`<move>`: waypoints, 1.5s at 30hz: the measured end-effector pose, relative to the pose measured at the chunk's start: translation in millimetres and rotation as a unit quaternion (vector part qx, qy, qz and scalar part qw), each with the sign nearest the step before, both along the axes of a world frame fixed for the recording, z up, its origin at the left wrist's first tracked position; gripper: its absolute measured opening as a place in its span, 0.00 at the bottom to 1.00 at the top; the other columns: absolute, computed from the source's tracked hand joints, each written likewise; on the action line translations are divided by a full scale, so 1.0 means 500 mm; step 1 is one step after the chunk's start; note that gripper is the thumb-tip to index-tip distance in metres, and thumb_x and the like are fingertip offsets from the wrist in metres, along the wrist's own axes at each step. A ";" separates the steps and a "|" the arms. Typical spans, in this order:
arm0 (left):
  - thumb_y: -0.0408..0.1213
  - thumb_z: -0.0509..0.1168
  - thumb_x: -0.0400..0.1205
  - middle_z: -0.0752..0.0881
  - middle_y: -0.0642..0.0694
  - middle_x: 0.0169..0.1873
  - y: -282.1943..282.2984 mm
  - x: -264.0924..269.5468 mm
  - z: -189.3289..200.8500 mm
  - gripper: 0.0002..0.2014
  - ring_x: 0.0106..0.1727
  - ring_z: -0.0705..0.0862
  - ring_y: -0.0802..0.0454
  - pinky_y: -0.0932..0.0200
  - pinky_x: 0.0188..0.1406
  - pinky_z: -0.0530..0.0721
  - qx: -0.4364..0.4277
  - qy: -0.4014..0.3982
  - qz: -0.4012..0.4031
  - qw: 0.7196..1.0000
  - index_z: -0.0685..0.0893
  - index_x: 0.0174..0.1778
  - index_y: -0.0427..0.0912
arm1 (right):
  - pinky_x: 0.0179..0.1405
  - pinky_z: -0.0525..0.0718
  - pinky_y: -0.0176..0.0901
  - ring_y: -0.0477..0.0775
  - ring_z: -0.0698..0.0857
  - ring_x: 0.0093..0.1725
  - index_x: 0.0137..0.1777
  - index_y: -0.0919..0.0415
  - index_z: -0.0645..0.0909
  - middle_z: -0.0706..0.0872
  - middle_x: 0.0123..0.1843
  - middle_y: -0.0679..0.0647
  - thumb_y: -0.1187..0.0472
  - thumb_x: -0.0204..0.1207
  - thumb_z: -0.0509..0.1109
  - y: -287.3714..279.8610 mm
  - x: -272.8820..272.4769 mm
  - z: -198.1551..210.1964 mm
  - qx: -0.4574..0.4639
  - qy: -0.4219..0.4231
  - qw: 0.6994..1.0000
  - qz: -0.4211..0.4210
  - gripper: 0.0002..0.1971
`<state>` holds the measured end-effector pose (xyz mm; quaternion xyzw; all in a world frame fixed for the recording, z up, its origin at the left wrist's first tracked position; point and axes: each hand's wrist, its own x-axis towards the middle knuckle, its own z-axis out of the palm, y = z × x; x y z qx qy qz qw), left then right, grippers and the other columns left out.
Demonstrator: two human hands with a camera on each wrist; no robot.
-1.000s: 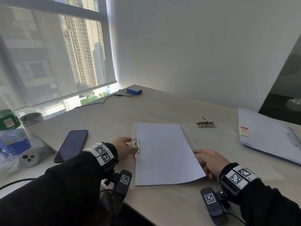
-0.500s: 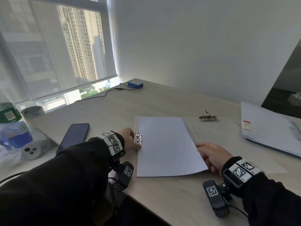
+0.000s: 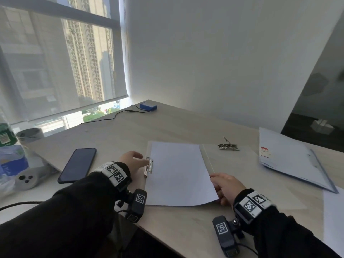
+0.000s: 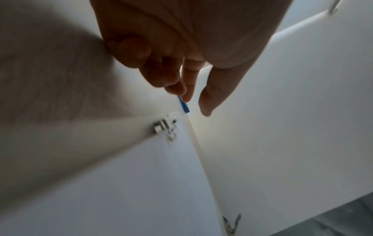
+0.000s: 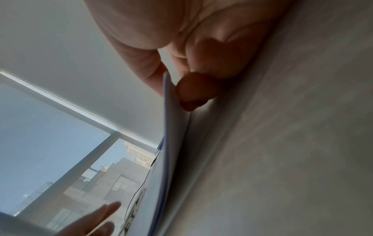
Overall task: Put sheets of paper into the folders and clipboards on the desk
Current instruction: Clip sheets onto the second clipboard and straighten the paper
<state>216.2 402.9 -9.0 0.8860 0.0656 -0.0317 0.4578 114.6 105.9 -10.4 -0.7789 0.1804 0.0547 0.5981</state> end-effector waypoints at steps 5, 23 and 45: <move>0.39 0.68 0.79 0.82 0.50 0.30 -0.058 -0.088 0.037 0.03 0.27 0.75 0.54 0.63 0.22 0.71 -0.088 -0.027 -0.082 0.992 0.87 0.44 0.47 | 0.20 0.78 0.40 0.52 0.79 0.25 0.65 0.63 0.79 0.82 0.38 0.59 0.62 0.79 0.66 0.062 -0.013 -0.011 0.033 -0.007 0.999 0.023 0.15; 0.37 0.65 0.79 0.88 0.50 0.34 -0.559 -0.328 0.020 0.05 0.36 0.86 0.54 0.61 0.26 0.76 -0.177 0.059 -0.349 0.918 0.87 0.41 0.46 | 0.20 0.71 0.40 0.51 0.77 0.25 0.59 0.51 0.81 0.84 0.32 0.56 0.65 0.78 0.62 -0.319 -0.341 0.039 -0.003 -0.110 0.962 -0.250 0.14; 0.50 0.61 0.75 0.78 0.45 0.68 -0.955 -0.402 -0.007 0.28 0.70 0.74 0.44 0.54 0.70 0.75 0.190 0.022 -0.405 0.894 0.69 0.74 0.62 | 0.60 0.83 0.59 0.63 0.86 0.56 0.60 0.59 0.76 0.82 0.54 0.68 0.65 0.82 0.61 -0.628 -0.620 0.038 0.183 -0.058 0.872 -0.450 0.09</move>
